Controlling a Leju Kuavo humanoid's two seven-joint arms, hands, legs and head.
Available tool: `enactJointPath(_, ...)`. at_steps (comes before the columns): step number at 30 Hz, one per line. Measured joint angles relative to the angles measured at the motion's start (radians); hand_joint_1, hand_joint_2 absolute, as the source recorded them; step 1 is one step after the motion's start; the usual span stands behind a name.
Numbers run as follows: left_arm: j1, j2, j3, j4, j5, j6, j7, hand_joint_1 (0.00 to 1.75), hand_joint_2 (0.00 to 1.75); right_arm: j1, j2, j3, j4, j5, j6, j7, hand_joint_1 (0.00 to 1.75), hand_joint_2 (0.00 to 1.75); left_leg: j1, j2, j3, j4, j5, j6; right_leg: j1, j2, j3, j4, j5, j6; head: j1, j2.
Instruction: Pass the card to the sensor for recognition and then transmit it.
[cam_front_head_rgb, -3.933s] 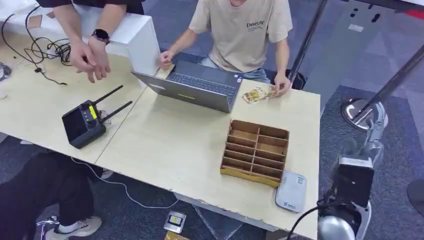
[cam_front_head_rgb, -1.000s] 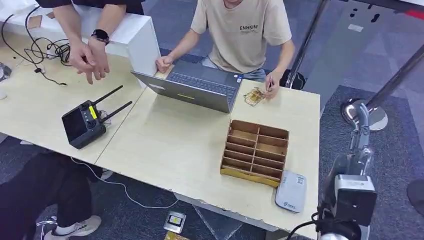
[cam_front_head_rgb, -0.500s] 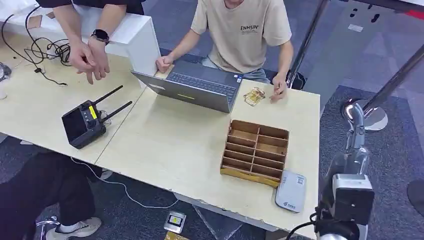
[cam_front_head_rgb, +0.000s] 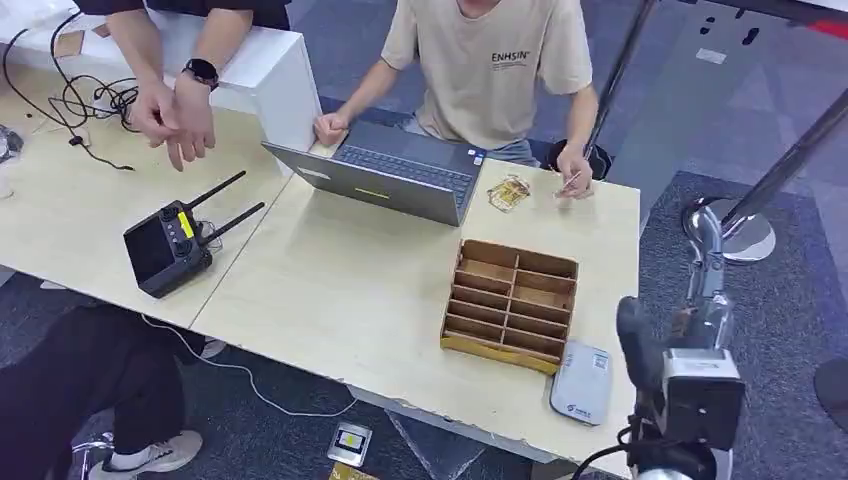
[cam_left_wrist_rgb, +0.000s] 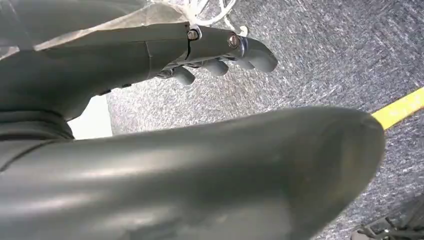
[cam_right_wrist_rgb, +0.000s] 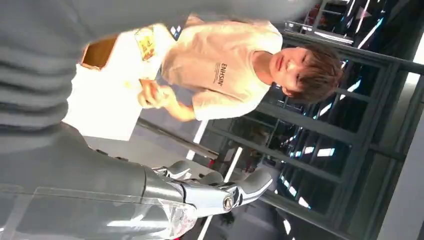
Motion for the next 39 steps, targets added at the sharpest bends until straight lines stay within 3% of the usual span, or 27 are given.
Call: enactJointPath(39,0.000,0.003,0.000,0.000,0.008,0.009,-0.003,0.00,0.00,-0.031,-0.004,0.020,0.027,0.005,0.018,0.006,0.00,1.75,0.000,0.000,0.000,0.000,0.000,0.000,0.000,0.000,0.000,0.000,0.000,0.000,0.000,0.000)
